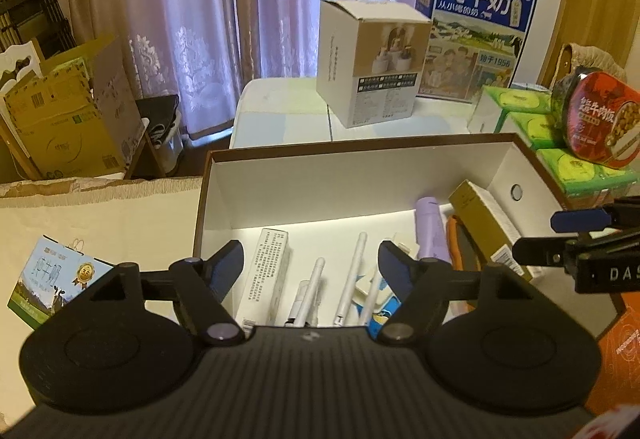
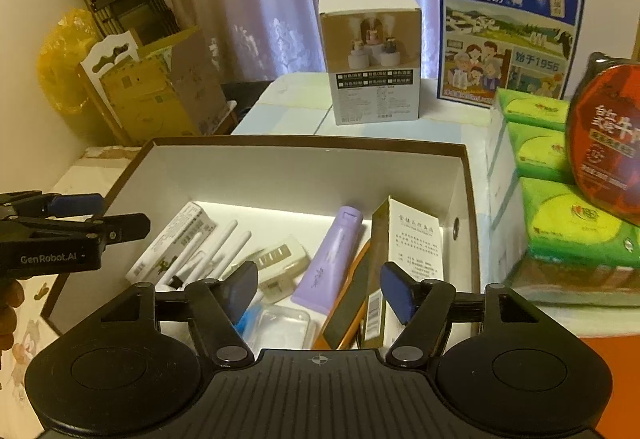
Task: Organize rigid objects
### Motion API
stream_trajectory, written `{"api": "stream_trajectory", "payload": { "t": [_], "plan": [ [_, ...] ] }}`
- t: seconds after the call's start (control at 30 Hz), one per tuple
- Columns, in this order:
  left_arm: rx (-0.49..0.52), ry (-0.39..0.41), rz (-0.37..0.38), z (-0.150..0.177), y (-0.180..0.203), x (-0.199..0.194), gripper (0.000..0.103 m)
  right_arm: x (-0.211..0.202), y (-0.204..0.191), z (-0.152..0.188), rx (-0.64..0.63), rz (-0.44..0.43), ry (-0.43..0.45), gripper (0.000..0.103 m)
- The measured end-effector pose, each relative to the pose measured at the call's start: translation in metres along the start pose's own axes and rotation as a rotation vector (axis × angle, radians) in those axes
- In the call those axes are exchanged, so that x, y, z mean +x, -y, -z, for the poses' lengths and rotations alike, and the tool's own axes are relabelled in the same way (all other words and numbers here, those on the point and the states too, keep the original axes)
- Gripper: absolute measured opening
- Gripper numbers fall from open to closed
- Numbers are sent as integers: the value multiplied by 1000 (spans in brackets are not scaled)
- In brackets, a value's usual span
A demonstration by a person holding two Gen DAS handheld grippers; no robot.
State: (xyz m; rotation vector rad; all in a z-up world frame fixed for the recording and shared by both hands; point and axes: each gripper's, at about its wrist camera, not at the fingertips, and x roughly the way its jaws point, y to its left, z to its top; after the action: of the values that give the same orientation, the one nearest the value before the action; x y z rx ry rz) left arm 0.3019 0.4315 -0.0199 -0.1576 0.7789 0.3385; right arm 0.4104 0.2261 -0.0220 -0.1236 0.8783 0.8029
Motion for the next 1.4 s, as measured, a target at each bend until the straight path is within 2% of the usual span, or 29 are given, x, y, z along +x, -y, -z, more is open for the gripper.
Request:
{"api": "stream_trajectory", "payload": {
  "t": [0.4,0.53,0.97,1.4],
  "plan": [
    [19,98,-43,20,24,-56,78,-52,-2,27,21,50,57,66],
    [16,114,-29,32,33,-76,78,-66,-1,37,30,58,68,66],
    [-35,72,-23,78,72,-134,78,-127,9,86,53,29,63,66],
    [-22,19,21,134,129,-181,78,-192,23,153,69,18,59,66]
  ]
}}
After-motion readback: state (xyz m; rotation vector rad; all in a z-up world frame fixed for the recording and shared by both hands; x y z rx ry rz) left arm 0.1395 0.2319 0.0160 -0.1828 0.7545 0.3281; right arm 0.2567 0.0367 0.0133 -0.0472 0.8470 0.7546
